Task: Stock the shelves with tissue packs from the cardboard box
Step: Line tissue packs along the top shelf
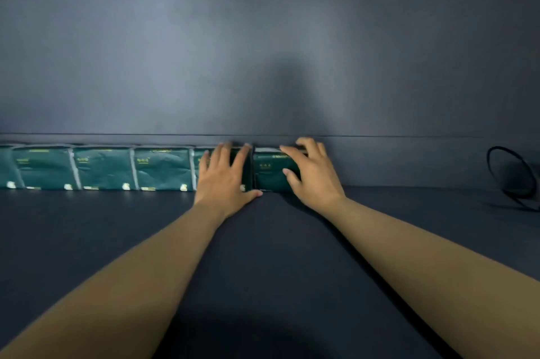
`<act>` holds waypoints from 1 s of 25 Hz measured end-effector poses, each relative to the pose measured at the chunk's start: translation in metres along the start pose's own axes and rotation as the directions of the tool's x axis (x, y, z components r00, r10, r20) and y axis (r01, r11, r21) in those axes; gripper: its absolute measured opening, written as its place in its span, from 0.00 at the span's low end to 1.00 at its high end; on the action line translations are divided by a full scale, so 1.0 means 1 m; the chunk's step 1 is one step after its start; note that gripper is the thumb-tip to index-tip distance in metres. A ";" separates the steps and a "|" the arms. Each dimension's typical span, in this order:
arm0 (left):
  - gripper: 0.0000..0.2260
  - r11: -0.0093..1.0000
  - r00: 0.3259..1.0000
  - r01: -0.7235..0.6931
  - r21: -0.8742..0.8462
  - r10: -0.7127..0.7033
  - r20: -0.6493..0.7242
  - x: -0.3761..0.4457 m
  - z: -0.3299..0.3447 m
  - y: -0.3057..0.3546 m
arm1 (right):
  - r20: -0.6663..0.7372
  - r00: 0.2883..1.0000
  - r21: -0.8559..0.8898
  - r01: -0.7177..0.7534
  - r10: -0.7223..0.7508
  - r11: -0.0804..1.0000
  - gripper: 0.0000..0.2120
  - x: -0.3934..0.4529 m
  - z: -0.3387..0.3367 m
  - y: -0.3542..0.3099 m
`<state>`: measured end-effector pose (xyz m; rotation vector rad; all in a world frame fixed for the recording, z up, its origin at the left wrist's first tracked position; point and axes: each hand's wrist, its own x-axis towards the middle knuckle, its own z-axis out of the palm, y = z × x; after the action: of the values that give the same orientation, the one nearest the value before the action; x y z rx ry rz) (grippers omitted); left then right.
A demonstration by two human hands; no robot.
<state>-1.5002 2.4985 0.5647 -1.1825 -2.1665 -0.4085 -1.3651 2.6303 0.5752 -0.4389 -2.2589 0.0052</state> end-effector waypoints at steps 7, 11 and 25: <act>0.43 0.995 0.984 -0.081 -0.065 0.069 -0.166 0.015 0.016 -0.007 | 0.089 0.996 0.027 0.002 -0.004 1.000 0.24 0.003 0.004 0.000; 0.42 0.993 0.982 -0.088 -0.084 0.072 -0.177 0.015 0.018 -0.007 | 0.097 0.995 0.058 0.027 -0.033 0.998 0.25 0.003 0.004 0.001; 0.38 0.980 0.962 -0.191 0.050 0.197 -0.189 0.002 -0.002 -0.003 | 0.067 0.997 -0.200 0.049 -0.036 0.979 0.29 -0.016 -0.021 -0.003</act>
<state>-1.5031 2.4971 0.5678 -1.2697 -1.8655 -0.3859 -1.3410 2.6198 0.5777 -0.5039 -2.3404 -0.2372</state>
